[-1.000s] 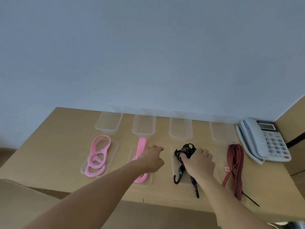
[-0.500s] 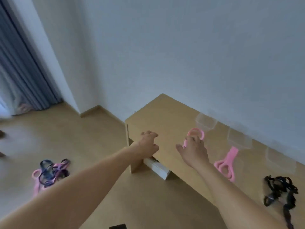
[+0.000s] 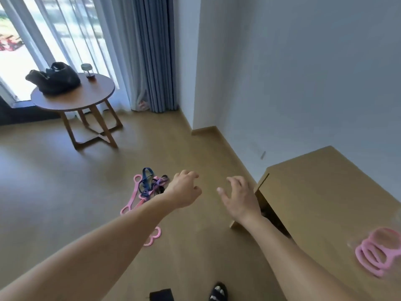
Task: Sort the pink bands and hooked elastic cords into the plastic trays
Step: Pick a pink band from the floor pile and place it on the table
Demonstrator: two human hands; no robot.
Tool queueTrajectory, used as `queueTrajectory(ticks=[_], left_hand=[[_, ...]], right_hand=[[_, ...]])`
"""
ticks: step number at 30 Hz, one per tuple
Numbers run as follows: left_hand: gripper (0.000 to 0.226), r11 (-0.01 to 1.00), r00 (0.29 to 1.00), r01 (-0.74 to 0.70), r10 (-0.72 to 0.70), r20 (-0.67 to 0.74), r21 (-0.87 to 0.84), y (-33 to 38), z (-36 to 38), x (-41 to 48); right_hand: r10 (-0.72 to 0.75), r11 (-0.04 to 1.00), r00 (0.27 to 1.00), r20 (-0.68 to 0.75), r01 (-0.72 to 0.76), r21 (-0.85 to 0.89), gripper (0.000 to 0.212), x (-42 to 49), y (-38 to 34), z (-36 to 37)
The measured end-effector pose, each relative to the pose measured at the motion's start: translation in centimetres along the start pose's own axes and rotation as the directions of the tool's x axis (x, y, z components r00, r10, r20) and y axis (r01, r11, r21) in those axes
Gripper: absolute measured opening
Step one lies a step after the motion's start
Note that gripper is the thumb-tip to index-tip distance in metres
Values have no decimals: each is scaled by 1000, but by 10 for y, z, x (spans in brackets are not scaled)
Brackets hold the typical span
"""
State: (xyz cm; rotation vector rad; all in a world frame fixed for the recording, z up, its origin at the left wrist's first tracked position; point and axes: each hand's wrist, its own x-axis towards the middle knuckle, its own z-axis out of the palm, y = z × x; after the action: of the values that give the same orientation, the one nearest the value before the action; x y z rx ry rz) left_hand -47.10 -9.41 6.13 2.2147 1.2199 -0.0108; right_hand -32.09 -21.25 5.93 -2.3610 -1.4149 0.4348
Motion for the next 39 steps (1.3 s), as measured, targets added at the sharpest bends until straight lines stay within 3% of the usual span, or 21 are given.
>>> queueTrajectory(ticks=[7,13,18,22,27,32,39], left_hand=[[50,991,987,133,-135,-91,-31,-37,-36,19],[46,942,930,302,-325,-171,-148,-89,-57,15],[46,863,866,418,-473,-165,-284,-155,-48,4],[48,780,826,501,-561,-63,-375,-216,-29,8],[47,663,768,601,-634,91,-446,-300,5,37],[37,561,718,668,-659,223,-490,-381,68,90],[45,428,563,805,-768,303,-410,-494,211,157]], right_hand=[[-158,986,980,123,149,80,56,71,-38,26],[-300,951,919,255,266,159,52,117,-84,57],[-386,923,842,378,350,162,44,136,-119,102],[-380,922,793,476,365,129,40,154,-144,150],[-307,938,719,623,338,73,49,181,-164,235],[-264,947,653,710,316,62,44,216,-162,352],[-226,936,566,792,352,16,45,270,-98,556]])
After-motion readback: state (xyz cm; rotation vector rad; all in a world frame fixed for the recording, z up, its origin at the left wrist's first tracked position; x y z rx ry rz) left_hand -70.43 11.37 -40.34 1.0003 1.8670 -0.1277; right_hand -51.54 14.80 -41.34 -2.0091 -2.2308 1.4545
